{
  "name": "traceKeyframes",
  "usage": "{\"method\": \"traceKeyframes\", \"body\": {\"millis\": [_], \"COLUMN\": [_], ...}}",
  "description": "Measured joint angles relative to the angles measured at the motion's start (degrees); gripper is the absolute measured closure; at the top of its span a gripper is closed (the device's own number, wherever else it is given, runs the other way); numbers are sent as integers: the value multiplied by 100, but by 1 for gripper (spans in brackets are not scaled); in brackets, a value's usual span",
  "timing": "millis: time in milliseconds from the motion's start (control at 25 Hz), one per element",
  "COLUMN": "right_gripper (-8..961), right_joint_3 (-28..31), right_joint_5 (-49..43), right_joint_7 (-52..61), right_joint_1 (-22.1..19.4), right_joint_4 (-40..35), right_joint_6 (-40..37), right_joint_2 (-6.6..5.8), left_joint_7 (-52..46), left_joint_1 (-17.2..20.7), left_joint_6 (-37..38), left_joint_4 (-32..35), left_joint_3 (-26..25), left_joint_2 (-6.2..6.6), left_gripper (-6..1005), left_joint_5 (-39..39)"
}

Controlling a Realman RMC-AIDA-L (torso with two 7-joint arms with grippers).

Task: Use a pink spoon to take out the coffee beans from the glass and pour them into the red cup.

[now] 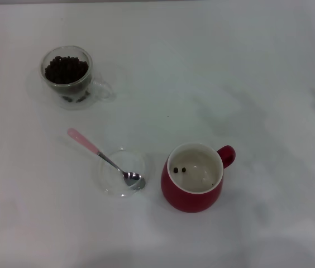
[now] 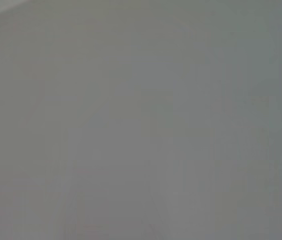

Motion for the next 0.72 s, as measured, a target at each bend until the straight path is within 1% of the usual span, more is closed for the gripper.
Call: {"method": "traceKeyframes", "body": {"millis": [120, 320, 520, 720], "right_gripper": [206, 210, 212, 212], "right_joint_3": [8, -8, -11, -2], "right_joint_5": [-1, -8, -6, 3], "right_joint_7": [8, -5, 10, -2], "right_joint_1": [10, 23, 21, 25], "right_joint_4": [-173, -223, -244, -336], "right_joint_6": [243, 289, 290, 300], "right_joint_2": [1, 2, 2, 2], "left_joint_7": [67, 274, 368, 358], "left_joint_1": [-19, -87, -94, -100], "left_joint_6": [5, -4, -9, -10], "left_joint_4": [13, -12, -33, -42], "left_joint_3": [0, 20, -21, -33], "left_joint_2": [1, 2, -4, -15], "left_gripper": [424, 423, 306, 148], "left_joint_5": [-34, -129, -144, -159]}}
